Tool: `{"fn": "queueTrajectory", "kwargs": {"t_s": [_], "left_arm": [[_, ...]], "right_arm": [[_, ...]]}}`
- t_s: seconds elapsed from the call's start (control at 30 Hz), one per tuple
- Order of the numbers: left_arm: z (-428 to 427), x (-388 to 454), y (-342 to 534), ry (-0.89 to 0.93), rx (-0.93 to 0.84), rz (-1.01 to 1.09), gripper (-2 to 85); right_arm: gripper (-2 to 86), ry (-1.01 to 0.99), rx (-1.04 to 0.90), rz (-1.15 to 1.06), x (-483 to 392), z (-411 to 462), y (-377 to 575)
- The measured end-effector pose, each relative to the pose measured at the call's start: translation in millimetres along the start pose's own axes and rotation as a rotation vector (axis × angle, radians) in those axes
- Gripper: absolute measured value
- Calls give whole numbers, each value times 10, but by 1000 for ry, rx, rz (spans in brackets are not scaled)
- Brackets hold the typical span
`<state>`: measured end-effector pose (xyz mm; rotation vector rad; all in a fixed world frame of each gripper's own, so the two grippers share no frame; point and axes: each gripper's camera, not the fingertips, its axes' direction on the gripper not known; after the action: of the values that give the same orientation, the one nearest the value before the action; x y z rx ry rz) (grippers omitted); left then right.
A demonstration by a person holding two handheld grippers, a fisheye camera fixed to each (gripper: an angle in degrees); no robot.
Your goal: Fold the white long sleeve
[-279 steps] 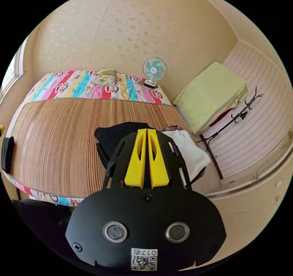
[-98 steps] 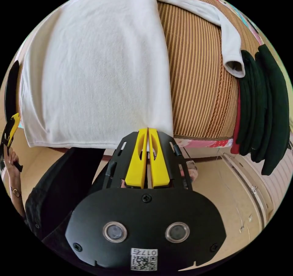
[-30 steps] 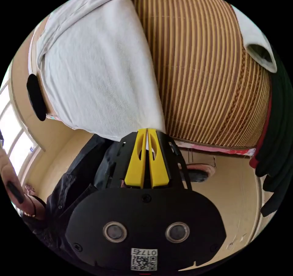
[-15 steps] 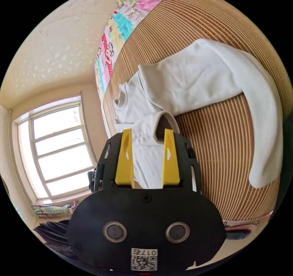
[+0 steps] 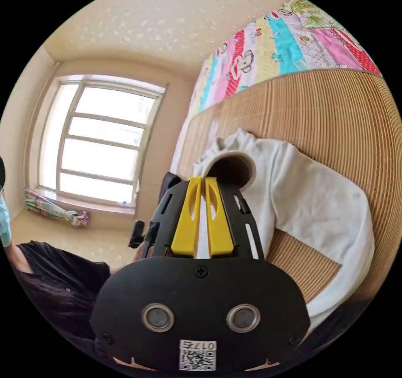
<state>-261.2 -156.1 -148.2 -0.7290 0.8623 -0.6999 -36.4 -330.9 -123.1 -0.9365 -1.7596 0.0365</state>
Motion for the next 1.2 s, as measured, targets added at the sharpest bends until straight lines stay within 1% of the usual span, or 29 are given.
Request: {"fn": "queueTrajectory", "kwargs": {"t_s": [0.07, 0.13, 0.17, 0.23, 0.3, 0.37, 0.47, 0.5, 0.53, 0.57, 0.6, 0.63, 0.67, 0.73, 0.8, 0.83, 0.87, 0.9, 0.93, 0.97, 1.0, 1.07, 1.1, 1.17, 1.2], "left_arm": [[74, -83, -26, 8, -10, -42, 101], [101, -83, -59, 29, -10, -50, 101], [119, -57, -88, 27, -15, -44, 100], [166, -9, -138, 8, -33, -31, 100], [235, 28, -193, -1, -56, -24, 100], [327, 77, -259, 10, -74, -26, 100], [446, 196, -332, 18, -97, -11, 100], [473, 225, -345, 17, -103, -5, 100], [527, 281, -371, 15, -118, 7, 100], [577, 329, -393, 19, -135, 15, 100], [596, 349, -403, 22, -143, 17, 100], [614, 384, -421, 29, -153, 20, 100], [604, 414, -439, 35, -156, 25, 100], [545, 440, -461, 41, -150, 37, 99], [460, 418, -473, 37, -143, 41, 99], [398, 371, -478, 35, -140, 34, 98], [328, 303, -479, 35, -136, 20, 98], [289, 263, -476, 36, -132, 10, 98], [204, 181, -466, 41, -122, -8, 98], [111, 99, -451, 43, -110, -23, 98], [65, 59, -445, 41, -105, -29, 98], [-135, -90, -429, 13, -89, -44, 99], [-196, -126, -426, 4, -83, -48, 98], [-485, -262, -425, -11, -55, -49, 98], [-564, -296, -427, -12, -48, -46, 98]], "right_arm": [[36, 123, -142, 193, 494, 362, 107], [47, 51, -102, 203, 638, 354, 323], [44, 77, -65, 199, 620, 267, 495], [48, 214, -24, 215, 538, 120, 774], [72, 426, 39, 221, 372, -60, 1177], [99, 571, 64, 219, 259, -85, 1447], [143, 778, 16, 197, 236, 196, 1703], [150, 817, -37, 163, 308, 419, 1738], [151, 813, -84, 151, 367, 546, 1736], [147, 806, -171, 146, 489, 778, 1718], [135, 808, -179, 146, 513, 859, 1693], [107, 805, -177, 148, 493, 847, 1665], [50, 810, -154, 173, 393, 725, 1592], [38, 702, -23, 155, 57, 359, 1526], [32, 418, 144, 51, -544, -181, 1458], [32, 343, 171, 6, -709, -288, 1432], [31, 196, 197, -95, -1046, -437, 1356], [31, 59, 189, -203, -1395, -470, 1238], [32, -7, 174, -255, -1572, -439, 1163], [34, -118, 145, -349, -1938, -290, 989], [39, -177, 126, -412, -2266, -55, 809], [55, -176, 80, -472, -2659, 401, 532], [71, -166, 19, -465, -2798, 688, 361], [95, -185, -63, -413, -2842, 947, 234], [104, -206, -67, -413, -2807, 990, 283]]}}
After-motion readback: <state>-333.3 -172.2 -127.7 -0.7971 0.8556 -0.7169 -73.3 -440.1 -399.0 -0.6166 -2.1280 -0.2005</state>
